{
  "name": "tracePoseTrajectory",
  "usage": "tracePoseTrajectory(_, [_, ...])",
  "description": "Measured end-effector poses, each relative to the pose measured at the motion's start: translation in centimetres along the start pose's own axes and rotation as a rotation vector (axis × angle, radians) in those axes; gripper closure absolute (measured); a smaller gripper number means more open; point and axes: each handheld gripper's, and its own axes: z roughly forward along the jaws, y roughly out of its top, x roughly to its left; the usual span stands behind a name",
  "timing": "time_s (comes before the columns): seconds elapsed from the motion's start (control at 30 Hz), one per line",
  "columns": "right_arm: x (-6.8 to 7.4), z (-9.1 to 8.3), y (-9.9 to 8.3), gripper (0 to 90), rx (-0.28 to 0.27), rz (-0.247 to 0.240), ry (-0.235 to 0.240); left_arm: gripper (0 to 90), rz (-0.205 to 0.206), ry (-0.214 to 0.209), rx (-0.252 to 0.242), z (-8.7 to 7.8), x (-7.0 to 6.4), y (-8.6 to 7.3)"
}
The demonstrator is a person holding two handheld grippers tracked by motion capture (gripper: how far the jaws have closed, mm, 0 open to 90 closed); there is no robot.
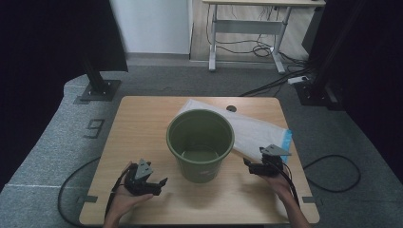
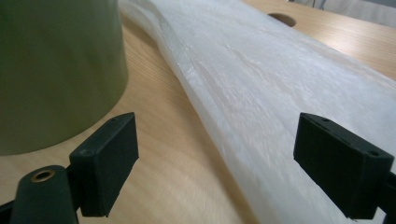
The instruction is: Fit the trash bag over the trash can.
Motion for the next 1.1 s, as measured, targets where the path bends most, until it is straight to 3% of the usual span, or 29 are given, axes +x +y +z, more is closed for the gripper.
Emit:
tracePoseTrajectory(0.1, [-0.1,1.5,0.5,13.0,0.026,-0.015,0.003,12.3,-0.018,0.01,0.01,0.0,0.4,-0.4])
tracePoseTrajectory(0.17, [-0.4,4.0,1.4,13.1,0.069,-0.017,0.006,12.7,-0.028,0.015,0.019,0.1,0.6,-0.7])
tracePoseTrajectory(0.4, [0.0,7.4,2.7,17.5,0.134,-0.05,0.006,12.6,-0.035,0.006,0.059,0.6,1.2,-1.0])
tracePoseTrajectory(0.53, [0.0,8.6,2.2,24.2,0.148,-0.033,0.021,12.2,-0.028,0.012,0.089,0.8,1.3,-1.2])
tracePoseTrajectory(0.7, [-0.5,9.1,1.7,37.0,0.191,-0.013,-0.028,12.5,-0.071,-0.027,0.096,0.3,1.5,-1.5])
tracePoseTrajectory(0.73, [-0.7,9.1,1.7,42.8,0.19,0.008,-0.03,12.8,-0.07,-0.031,0.094,0.1,1.6,-1.5])
tracePoseTrajectory(0.77, [-1.1,9.0,1.7,56.5,0.194,0.04,-0.04,13.1,-0.069,-0.035,0.095,-0.1,1.6,-1.5])
tracePoseTrajectory(0.83, [-1.5,8.7,1.6,69.2,0.199,0.059,-0.024,13.6,-0.068,-0.035,0.097,-0.1,1.6,-1.6])
tracePoseTrajectory(0.9, [-1.7,8.5,1.6,74.4,0.202,0.067,-0.026,13.7,-0.069,-0.04,0.105,-0.1,1.6,-1.7])
tracePoseTrajectory(0.93, [-1.7,8.1,1.5,83.0,0.22,0.075,-0.034,13.7,-0.07,-0.042,0.107,-0.1,1.7,-1.7])
tracePoseTrajectory(1.1, [-1.5,6.4,0.6,88.3,0.195,0.08,-0.04,13.7,-0.061,-0.053,0.113,-0.2,1.5,-1.8])
